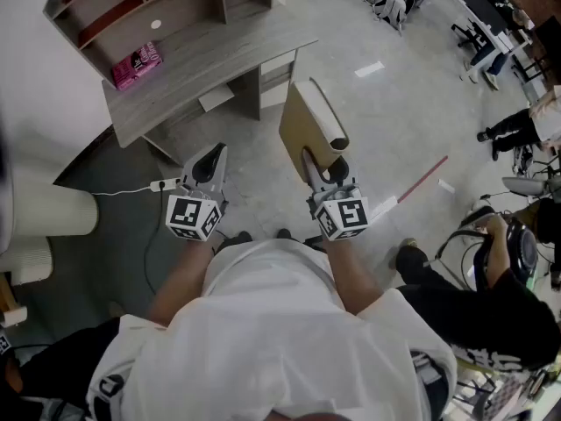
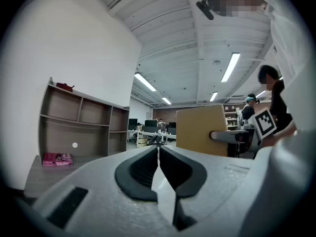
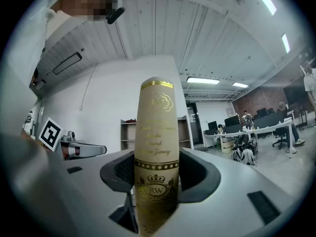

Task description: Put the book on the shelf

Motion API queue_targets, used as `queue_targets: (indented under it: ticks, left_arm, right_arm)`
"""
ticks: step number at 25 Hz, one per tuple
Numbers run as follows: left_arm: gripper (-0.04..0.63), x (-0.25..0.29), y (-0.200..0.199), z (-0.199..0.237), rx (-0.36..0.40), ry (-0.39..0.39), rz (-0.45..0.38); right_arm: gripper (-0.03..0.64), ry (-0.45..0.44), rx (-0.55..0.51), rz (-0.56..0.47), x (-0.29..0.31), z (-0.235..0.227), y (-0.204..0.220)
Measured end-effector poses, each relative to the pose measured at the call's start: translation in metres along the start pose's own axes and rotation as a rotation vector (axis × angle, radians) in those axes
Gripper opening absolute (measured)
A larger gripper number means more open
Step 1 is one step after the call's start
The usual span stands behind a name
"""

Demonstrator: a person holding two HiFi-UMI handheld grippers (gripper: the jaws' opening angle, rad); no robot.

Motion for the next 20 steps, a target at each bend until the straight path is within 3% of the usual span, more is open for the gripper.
queue_targets:
  ticks: [20]
  left_arm:
    - [0.025,0.025,0.017,-0.040,-0.045,0.020,0.034]
  right_arm:
    - [0.215,0.004,-0.014,0.012,-0.018,-0.048,0.002]
Point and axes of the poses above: the fingertips, and each gripper's own axes: x forward along the fingers, z to its left, y out of its underside, the point moved 5 cm from there along -x, backward along the fingers, and after that the axes turned 5 degrees about -z, right-handed, at the moved point
